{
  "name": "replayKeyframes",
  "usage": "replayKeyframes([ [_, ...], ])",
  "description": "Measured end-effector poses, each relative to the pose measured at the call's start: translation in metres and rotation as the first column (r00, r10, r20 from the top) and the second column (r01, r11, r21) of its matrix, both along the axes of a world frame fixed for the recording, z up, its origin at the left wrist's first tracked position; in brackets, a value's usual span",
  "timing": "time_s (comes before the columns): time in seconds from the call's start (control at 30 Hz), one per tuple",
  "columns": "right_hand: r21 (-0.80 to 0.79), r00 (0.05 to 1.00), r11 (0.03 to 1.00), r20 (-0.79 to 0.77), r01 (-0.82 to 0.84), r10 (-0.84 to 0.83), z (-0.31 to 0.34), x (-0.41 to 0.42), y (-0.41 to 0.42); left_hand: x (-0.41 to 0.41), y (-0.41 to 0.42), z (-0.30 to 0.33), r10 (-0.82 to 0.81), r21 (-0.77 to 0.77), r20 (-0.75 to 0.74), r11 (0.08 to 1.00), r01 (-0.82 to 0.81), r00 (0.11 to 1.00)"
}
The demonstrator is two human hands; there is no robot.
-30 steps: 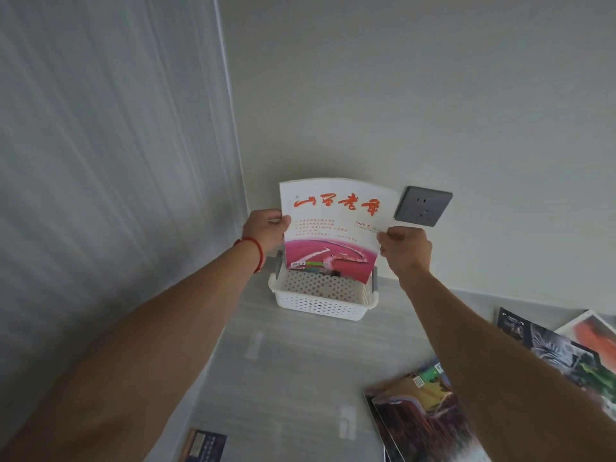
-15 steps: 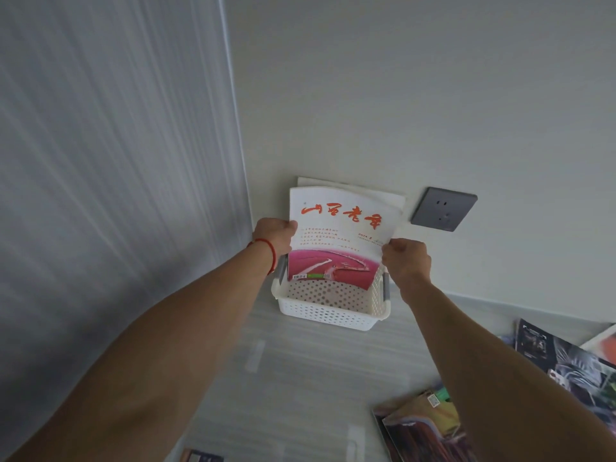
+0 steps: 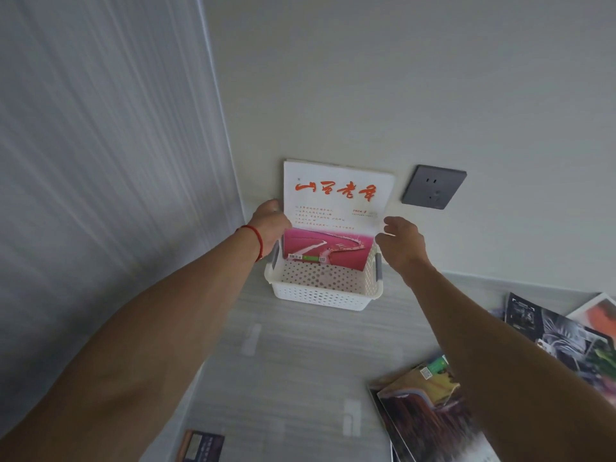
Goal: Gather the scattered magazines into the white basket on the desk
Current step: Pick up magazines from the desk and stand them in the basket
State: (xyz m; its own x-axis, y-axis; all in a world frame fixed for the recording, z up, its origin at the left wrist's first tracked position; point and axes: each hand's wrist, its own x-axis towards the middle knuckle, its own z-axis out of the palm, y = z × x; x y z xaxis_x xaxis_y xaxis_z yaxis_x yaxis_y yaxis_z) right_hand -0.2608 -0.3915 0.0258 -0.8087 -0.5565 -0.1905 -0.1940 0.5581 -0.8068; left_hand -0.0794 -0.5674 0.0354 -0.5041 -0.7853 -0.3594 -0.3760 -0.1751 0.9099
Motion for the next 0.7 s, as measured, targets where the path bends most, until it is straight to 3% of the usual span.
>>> replayKeyframes([
  [0.07,0.063,0.995,0.996,-0.069,-0.070,0.074,-0.002,0.003,0.020,0.003,0.014,-0.002,0.163,-0.122,0.114,0.981,-0.149,0.980],
  [0.13,0.091,0.981,0.988,-0.137,-0.125,0.137,-0.008,0.008,0.049,0.010,0.040,-0.008,0.291,-0.298,0.127,0.923,-0.244,0.948],
  [0.2,0.138,0.953,0.972,-0.209,-0.192,0.218,-0.022,0.016,0.085,0.019,0.077,-0.019,0.283,-0.393,0.088,0.891,-0.228,0.955],
  [0.3,0.311,0.889,0.905,-0.261,-0.291,0.376,-0.055,0.030,0.141,0.030,0.139,-0.043,0.103,-0.353,0.124,0.934,-0.053,0.987],
  [0.37,0.478,0.832,0.800,-0.221,-0.362,0.508,-0.079,0.041,0.177,0.033,0.177,-0.061,-0.058,-0.295,0.222,0.947,0.124,0.973],
  [0.43,0.619,0.759,0.676,-0.190,-0.400,0.623,-0.100,0.055,0.207,0.037,0.209,-0.079,-0.203,-0.250,0.351,0.920,0.301,0.914],
  [0.5,0.678,0.765,0.650,-0.200,-0.343,0.612,-0.118,0.070,0.231,0.040,0.236,-0.094,-0.338,-0.195,0.458,0.865,0.463,0.822],
  [0.6,0.746,0.776,0.583,-0.145,-0.321,0.613,-0.140,0.091,0.254,0.044,0.267,-0.110,-0.512,-0.081,0.506,0.773,0.629,0.694],
  [0.7,0.724,0.734,0.568,-0.126,-0.392,0.668,-0.151,0.104,0.262,0.045,0.287,-0.113,-0.539,-0.091,0.531,0.731,0.676,0.654],
])
